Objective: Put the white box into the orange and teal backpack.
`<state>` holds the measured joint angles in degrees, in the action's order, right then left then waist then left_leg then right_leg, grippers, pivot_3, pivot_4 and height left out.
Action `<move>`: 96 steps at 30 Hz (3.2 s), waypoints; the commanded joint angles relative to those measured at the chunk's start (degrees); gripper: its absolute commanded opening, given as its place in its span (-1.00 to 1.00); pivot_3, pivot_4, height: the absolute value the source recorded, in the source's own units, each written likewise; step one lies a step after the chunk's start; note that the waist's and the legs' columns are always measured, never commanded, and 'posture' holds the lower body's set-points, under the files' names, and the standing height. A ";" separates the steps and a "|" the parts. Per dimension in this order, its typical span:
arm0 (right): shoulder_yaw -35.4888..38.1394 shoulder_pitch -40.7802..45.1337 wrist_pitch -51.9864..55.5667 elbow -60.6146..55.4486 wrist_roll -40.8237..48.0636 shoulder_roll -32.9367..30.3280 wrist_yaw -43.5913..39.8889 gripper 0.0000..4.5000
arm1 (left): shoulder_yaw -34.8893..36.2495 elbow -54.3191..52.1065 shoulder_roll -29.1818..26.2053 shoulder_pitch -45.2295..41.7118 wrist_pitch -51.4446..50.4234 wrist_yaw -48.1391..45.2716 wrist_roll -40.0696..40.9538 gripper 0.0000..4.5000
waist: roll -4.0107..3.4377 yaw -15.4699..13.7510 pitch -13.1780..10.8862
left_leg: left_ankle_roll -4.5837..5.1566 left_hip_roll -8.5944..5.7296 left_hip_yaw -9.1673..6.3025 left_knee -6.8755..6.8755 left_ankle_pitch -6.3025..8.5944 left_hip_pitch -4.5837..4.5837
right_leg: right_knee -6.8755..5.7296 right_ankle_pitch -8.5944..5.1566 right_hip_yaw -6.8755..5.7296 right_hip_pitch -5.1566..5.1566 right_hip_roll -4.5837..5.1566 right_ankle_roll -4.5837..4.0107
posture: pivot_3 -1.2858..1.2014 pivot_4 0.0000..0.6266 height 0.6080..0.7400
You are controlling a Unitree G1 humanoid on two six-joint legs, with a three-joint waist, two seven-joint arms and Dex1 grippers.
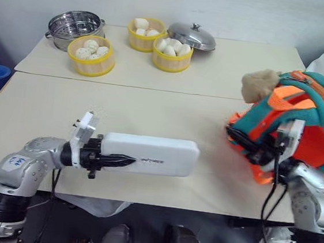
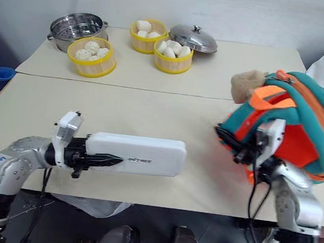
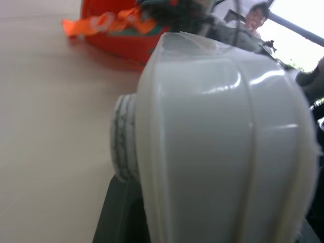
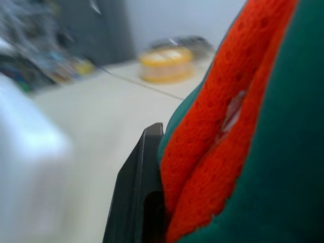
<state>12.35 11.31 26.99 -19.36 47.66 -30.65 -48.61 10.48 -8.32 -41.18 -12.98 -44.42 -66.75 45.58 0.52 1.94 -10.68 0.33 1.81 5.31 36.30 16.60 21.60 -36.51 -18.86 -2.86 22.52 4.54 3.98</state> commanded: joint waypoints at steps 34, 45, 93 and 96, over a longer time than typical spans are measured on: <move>0.80 -9.85 11.84 -5.66 2.28 -23.56 -18.54 -0.94 | -1.23 -4.41 0.50 -15.93 4.55 3.26 3.53 -0.44 | 0.62 -1.81 -0.17 | 0.01 -0.02 0.02 0.77 0.00 0.41 | 0.09 0.10 -0.03 0.02 -0.06 0.18 | 0.03 -0.52 1.00; -1.18 -9.49 12.63 -5.48 0.77 -23.86 -19.56 -0.94 | -22.01 8.51 10.62 -33.49 23.44 1.15 -20.94 -0.44 | 0.65 -3.04 -0.15 | 0.21 -0.09 0.01 0.96 0.06 0.54 | 0.18 0.15 -0.06 -0.03 -0.01 0.27 | 0.03 -0.52 1.00; -2.87 -4.44 9.56 -3.51 -0.83 -13.28 -13.71 -0.94 | -17.71 0.91 24.20 -25.83 24.93 4.44 -15.84 0.62 | 0.70 -1.93 -0.18 | 0.39 -0.08 -0.05 1.47 0.14 0.65 | -0.16 0.20 -0.05 -0.03 -0.01 0.36 | 0.03 -0.52 1.00; -2.35 -4.76 9.97 -4.09 -0.58 -12.92 -12.79 -0.94 | -14.91 0.47 24.67 -26.26 23.01 5.22 -12.27 0.20 | 0.71 -1.94 -0.19 | 0.40 -0.09 -0.05 1.50 0.14 0.66 | -0.15 0.20 -0.05 -0.03 0.00 0.36 | 0.03 -0.52 1.00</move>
<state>9.32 6.35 36.55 -22.05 46.02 -43.35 -61.68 -6.35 -6.31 -16.65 -37.73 -21.21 -61.92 30.74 1.23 0.00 -10.86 0.73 1.73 5.26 37.80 16.75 22.26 -36.66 -18.66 -2.91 22.49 4.54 4.34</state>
